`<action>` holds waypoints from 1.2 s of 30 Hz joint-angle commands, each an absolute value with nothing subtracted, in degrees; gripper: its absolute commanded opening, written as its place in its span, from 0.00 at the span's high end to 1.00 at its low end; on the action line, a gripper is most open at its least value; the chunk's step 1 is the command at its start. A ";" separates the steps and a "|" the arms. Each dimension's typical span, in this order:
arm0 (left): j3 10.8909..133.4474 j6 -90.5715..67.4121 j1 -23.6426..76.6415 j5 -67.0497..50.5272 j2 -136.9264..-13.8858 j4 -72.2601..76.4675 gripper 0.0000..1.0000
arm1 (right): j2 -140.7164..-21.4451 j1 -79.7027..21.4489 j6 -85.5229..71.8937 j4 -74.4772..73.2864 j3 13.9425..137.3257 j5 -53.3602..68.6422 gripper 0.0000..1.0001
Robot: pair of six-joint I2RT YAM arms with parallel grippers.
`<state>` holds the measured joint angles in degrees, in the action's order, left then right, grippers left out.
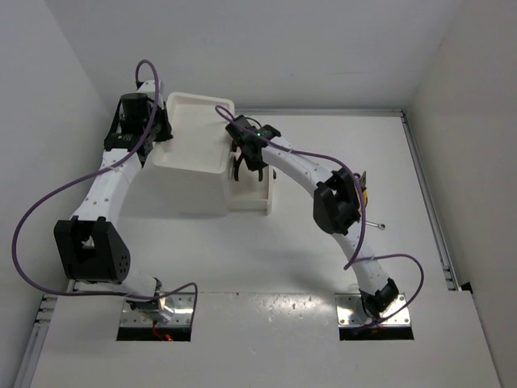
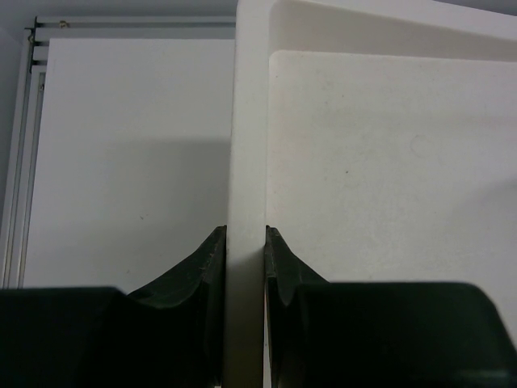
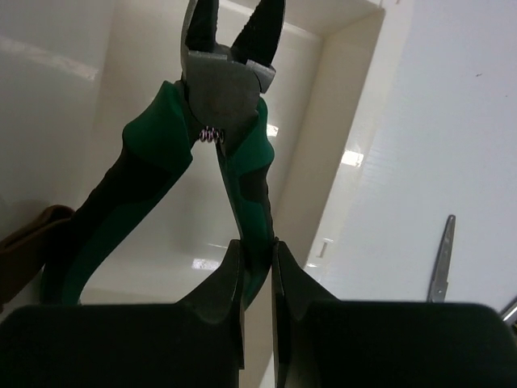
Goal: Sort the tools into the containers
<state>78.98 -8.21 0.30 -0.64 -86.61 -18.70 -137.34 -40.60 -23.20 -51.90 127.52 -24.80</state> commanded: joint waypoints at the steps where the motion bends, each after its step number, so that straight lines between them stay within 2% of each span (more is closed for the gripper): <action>1: 75.94 -11.69 -0.09 -0.18 -89.47 -24.61 1.00 | -139.83 -44.12 -25.22 -48.25 125.43 -21.88 1.00; 10: 75.94 -11.69 -0.09 -0.18 -89.47 -24.61 1.00 | -138.96 -43.07 -26.28 -47.20 119.02 -23.29 1.00; 15: 75.94 -11.69 -0.09 -0.18 -90.00 -24.61 1.00 | -138.43 -42.54 -25.22 -45.97 117.69 -17.75 0.96; 18: 75.94 -11.69 -0.09 -0.18 -90.53 -24.61 1.00 | -138.43 -42.54 -24.70 -45.97 117.69 -16.17 0.84; 21: 75.94 -11.69 -0.09 -0.18 -90.53 -24.61 1.00 | -137.73 -42.54 -23.47 -46.49 118.48 -15.56 0.64; 22: 75.94 -11.69 -0.09 -0.18 -90.53 -24.61 1.00 | -136.77 -42.54 -23.47 -46.49 118.48 -15.56 0.54; 23: 75.94 -11.69 -0.09 -0.18 -90.53 -24.61 1.00 | -135.89 -41.93 -22.94 -45.97 117.52 -14.95 0.50; 25: 75.94 -11.69 -0.09 -0.18 -90.53 -24.61 1.00 | -132.82 -41.40 -22.94 -44.13 115.15 -13.02 0.47; 28: 75.94 -11.69 -0.09 -0.18 -90.53 -24.61 1.00 | -129.48 -40.35 -22.42 -42.11 112.95 -11.95 0.47; 36: 75.94 -11.69 -0.09 -0.18 -90.53 -24.61 1.00 | -108.48 -34.11 -21.36 -26.91 92.65 1.99 0.47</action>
